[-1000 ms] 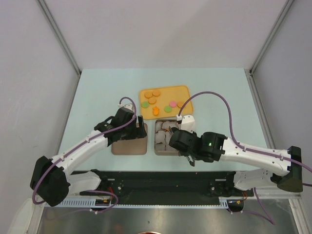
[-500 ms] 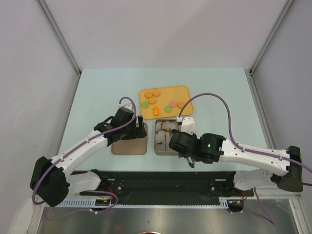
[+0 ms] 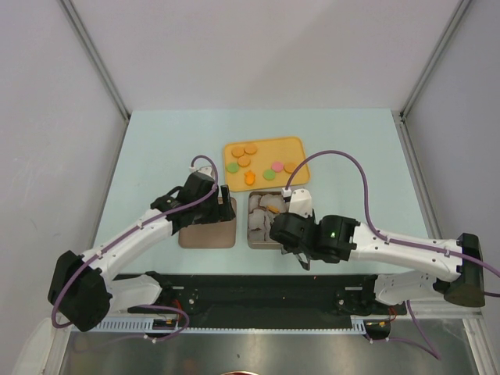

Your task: Pack the cookies

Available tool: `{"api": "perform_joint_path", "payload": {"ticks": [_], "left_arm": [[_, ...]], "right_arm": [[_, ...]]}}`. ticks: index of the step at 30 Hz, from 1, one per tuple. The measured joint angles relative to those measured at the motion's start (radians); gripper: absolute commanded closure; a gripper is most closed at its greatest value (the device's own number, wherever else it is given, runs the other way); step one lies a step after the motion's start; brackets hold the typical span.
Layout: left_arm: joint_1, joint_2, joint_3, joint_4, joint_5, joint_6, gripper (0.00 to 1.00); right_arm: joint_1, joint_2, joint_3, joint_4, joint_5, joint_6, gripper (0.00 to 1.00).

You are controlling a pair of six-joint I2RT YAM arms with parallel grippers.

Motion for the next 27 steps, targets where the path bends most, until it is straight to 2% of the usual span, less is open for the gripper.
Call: {"api": "perform_joint_path", "payload": {"ticks": [11,18,27], "left_arm": [[0.000,0.000,-0.005,0.000,0.000,0.000,0.14],[0.000,-0.032,-0.003,-0.021,-0.034,0.000,0.12],[0.003,-0.095,0.053,-0.060,-0.079,0.000,0.12]], "right_arm": [[-0.009,-0.016,-0.002,0.030,-0.001,-0.008,0.44],[-0.246,-0.053,0.011,0.177,-0.090,-0.147,0.44],[-0.516,0.217,0.204,0.322,-0.249,-0.372,0.45]]}}
